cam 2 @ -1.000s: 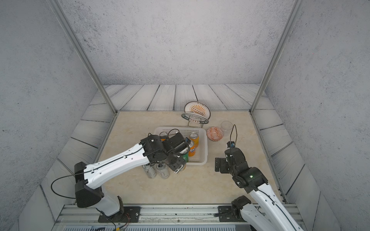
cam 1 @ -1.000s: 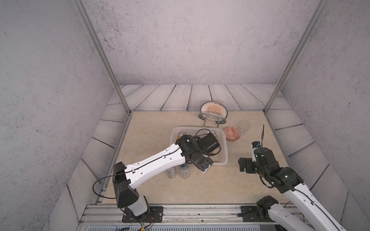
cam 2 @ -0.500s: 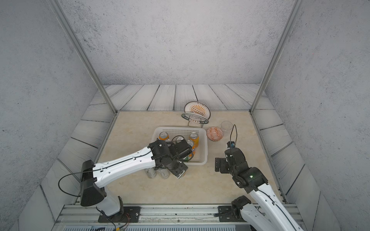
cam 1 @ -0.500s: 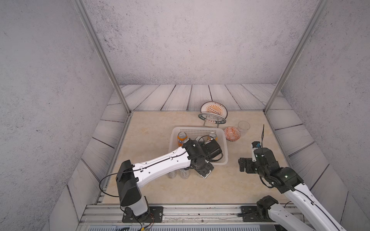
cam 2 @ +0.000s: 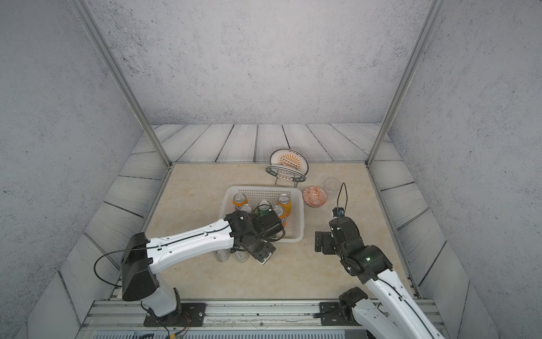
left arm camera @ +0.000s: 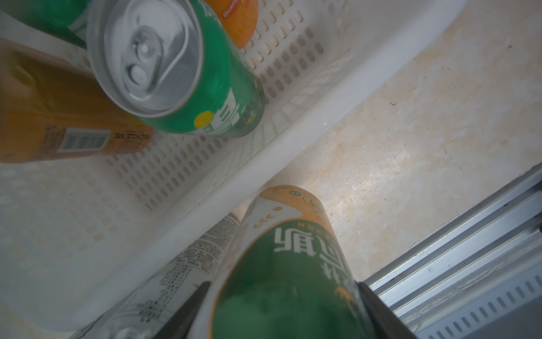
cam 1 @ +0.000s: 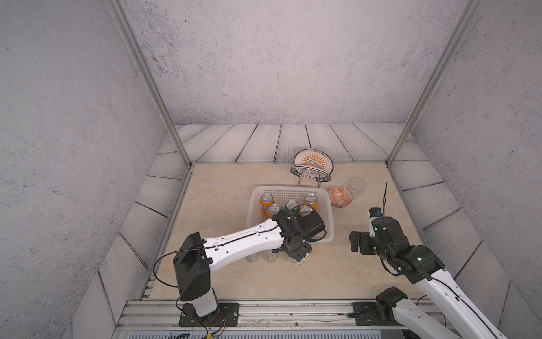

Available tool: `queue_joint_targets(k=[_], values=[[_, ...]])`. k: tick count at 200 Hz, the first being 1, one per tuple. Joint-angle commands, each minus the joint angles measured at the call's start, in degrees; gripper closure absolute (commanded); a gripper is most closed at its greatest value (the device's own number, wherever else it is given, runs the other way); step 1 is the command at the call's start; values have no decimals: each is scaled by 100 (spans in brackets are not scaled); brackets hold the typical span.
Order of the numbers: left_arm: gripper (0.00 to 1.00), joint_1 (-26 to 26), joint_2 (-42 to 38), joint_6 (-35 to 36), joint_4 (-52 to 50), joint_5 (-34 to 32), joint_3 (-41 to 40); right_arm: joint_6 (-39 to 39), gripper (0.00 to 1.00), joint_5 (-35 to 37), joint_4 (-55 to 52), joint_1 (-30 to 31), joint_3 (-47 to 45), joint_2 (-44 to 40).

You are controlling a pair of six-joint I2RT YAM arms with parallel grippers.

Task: Take out the drinks from the basket
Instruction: Place the drink at the center of the board.

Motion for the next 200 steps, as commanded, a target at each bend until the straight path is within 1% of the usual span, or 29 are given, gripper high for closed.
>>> queue_joint_targets(k=[1,96,146,200], values=[[37,-29,-45,-104,276,-161,-65,-9,1,117,31,-12,-46,-23],[35,-25,305,-138,381,-277,-228,-11,1,113,40,-8,-56,-8],[35,-25,378,-150,616,-157,-374,-19,1,104,39,-12,-57,27],[34,-27,499,-171,756,-167,-484,-17,1,98,48,-15,-56,20]])
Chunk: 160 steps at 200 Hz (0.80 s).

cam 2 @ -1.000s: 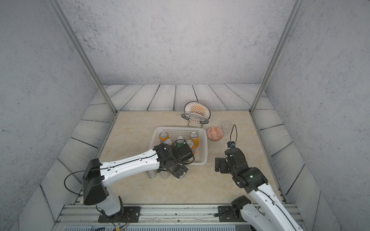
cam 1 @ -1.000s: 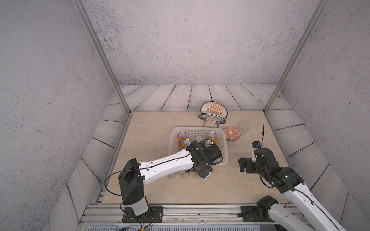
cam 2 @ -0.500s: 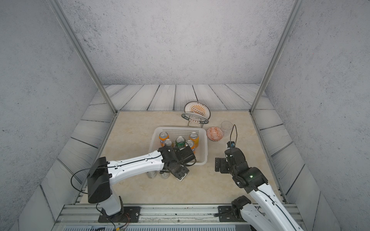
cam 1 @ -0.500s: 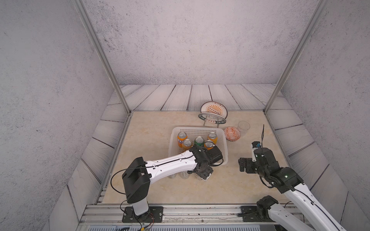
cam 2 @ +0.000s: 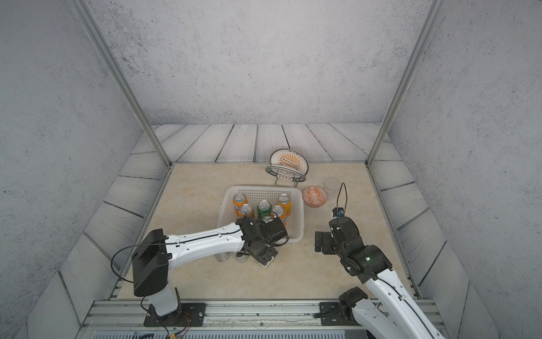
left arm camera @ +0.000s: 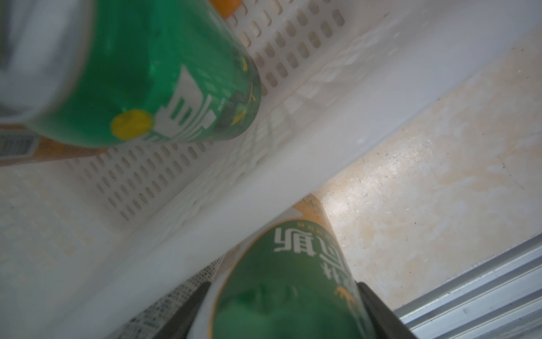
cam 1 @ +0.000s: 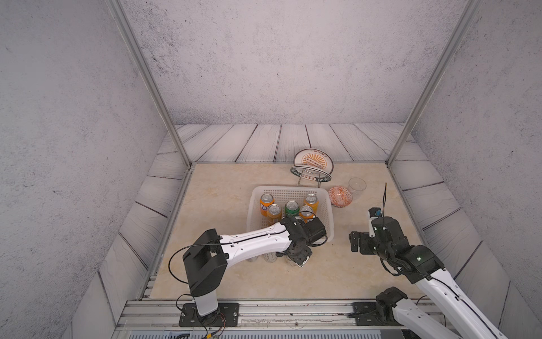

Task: Take out the drinks from the basket
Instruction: Place the drink at the center of the board.

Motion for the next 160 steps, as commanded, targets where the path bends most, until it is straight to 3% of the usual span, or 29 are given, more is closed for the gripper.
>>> queue_joint_targets(k=[1,160], values=[[34,-26,28,-66,128,-85,-21,-14,1,101,42,-13,-51,2],[26,-25,136,-58,252,-62,-120,-20,1,98,38,-16,-47,-8]])
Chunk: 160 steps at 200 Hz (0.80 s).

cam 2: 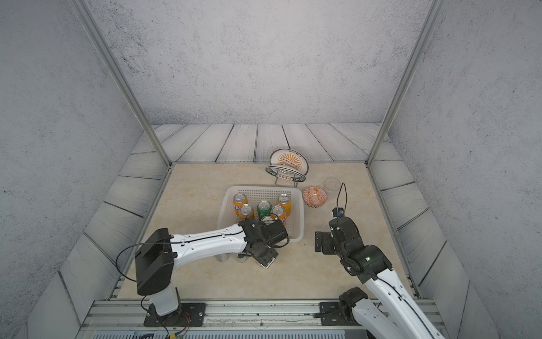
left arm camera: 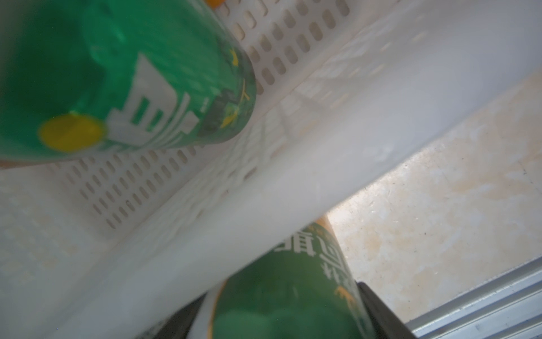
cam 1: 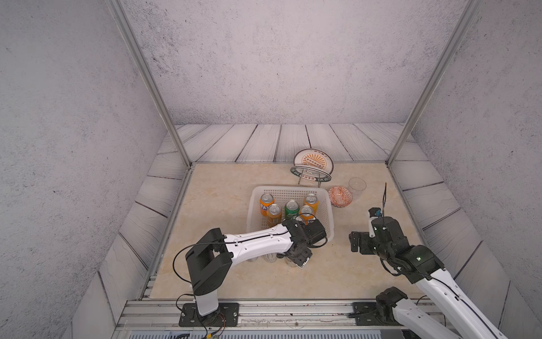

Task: Take out the drinks from the basket
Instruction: Place the drink at the center of the board.

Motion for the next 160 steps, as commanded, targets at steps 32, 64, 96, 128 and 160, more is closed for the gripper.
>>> queue_joint_targets(k=[32,64,96,128,160], values=[[24,-25,-44,-25,38,21,35,-19,1,99,36,-11,-42,0],[23,-31,-151,10,31,41,48,-14,1,95,38,-13,-41,-1],[22,-27,-261,23,-38,50,107,-16,1,95,38,-10,-40,-8],[22,-32,-390,56,-148,-6,199,-19,1,95,38,-16,-48,-4],[21,-28,-539,112,-319,-45,341,-19,1,95,38,-14,-47,2]])
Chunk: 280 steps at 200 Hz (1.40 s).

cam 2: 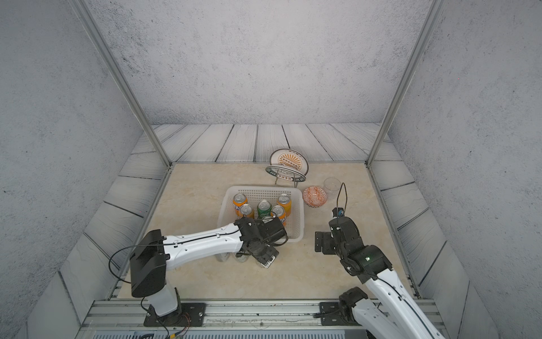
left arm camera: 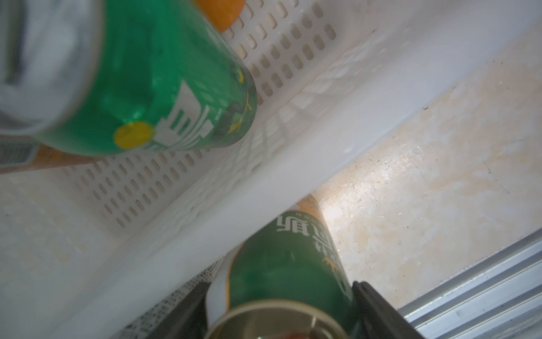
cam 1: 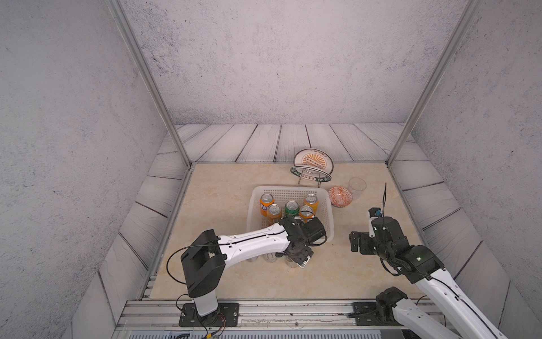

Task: Take out the drinks from the basket
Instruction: Place the drink at the center of the board, then pick up the drink from the basket.

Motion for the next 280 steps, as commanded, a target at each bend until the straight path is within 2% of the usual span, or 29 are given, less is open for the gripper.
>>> queue_joint_targets(k=[1,81,107,175,212,280], values=[[21,-26,-281,76,-231,-78,239,-15,1,97,38,-13,-41,1],[15,-16,-893,210,-332,-213,539,3,1,132,38,-9,-48,51],[9,1,-1029,332,-280,-383,595,6,1,132,47,-12,-51,39],[7,339,-823,689,-446,-403,1071,8,1,128,34,-7,-49,1],[0,658,-958,935,-501,-379,1253,6,0,105,29,-14,-41,9],[1,1846,-1802,1534,-393,-46,1066,9,0,102,30,-12,-43,9]])
